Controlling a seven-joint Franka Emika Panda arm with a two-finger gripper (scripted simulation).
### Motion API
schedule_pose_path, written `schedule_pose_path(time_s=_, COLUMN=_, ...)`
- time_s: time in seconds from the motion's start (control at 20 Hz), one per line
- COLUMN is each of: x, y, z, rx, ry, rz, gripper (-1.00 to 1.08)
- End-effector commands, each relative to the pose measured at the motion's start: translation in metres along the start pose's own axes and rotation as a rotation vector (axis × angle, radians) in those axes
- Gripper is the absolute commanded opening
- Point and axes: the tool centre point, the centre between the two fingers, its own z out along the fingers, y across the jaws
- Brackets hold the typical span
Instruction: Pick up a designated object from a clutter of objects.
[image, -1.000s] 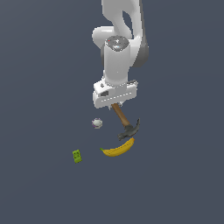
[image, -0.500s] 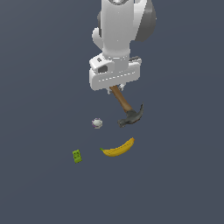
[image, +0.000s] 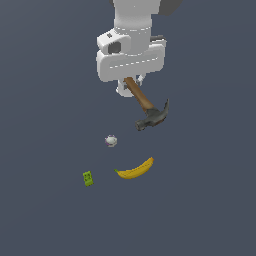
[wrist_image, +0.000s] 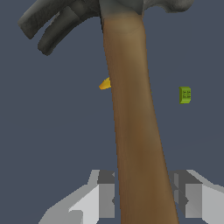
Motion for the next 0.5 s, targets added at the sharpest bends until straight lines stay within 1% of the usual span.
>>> schedule_pose_path(time_s=0.0, x=0.000, y=0.000, z=-0.014, rx=-0.001, ry=0.002, rz=0.000, gripper=-1.00)
schedule_pose_path(time_s=0.25, x=0.000, y=0.001, z=-0.029, rx=-0.001, ry=0.002, rz=0.000, gripper=-1.00)
schedule_pose_path(time_s=0.45, x=0.001, y=0.001, z=-0.031, rx=-0.001, ry=0.001, rz=0.000, gripper=-1.00)
